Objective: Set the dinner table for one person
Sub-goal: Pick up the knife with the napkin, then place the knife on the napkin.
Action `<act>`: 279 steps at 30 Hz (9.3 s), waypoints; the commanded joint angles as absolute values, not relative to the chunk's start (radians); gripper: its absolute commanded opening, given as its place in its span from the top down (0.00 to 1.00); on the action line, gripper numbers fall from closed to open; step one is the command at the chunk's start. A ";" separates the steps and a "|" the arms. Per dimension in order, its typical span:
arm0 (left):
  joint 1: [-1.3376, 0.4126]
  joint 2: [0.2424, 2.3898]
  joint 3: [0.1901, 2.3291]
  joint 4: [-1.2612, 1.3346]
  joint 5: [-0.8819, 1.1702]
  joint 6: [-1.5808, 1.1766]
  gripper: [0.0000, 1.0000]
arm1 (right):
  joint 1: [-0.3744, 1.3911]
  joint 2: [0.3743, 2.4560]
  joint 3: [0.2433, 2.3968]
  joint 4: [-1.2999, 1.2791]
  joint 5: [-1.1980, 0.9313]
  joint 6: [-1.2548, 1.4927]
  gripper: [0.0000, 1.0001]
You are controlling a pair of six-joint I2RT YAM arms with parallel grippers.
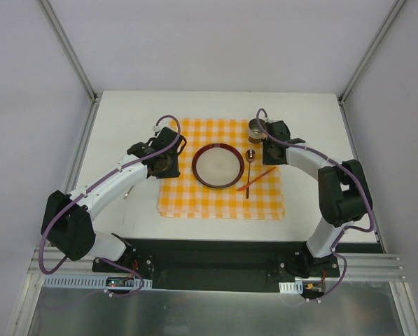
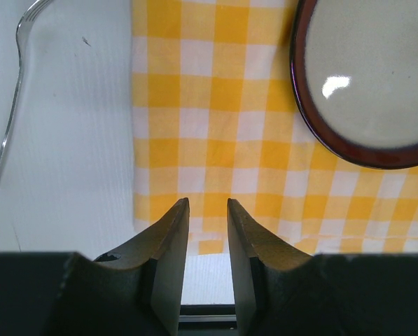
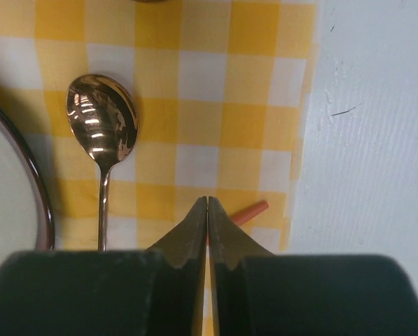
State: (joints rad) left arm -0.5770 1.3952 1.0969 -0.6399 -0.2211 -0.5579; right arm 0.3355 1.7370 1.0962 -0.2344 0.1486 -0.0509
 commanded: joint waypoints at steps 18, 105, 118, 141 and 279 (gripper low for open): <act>-0.586 1.370 1.080 -0.657 -0.250 -0.560 0.71 | 0.259 1.740 1.057 -0.193 0.087 -0.005 0.96; -0.588 1.315 1.052 -0.658 -0.241 -0.560 0.71 | 0.265 1.546 0.844 -0.270 0.086 0.097 0.97; -0.588 1.293 1.040 -0.657 -0.219 -0.578 0.71 | 0.276 1.467 0.759 -0.279 0.054 0.103 0.97; -0.589 1.298 1.035 -0.657 -0.224 -0.592 0.71 | 0.425 1.416 0.753 -0.350 0.141 0.126 0.91; -0.589 1.388 1.048 -0.658 -0.258 -0.572 0.69 | 0.399 1.756 1.052 -0.400 0.290 0.236 1.00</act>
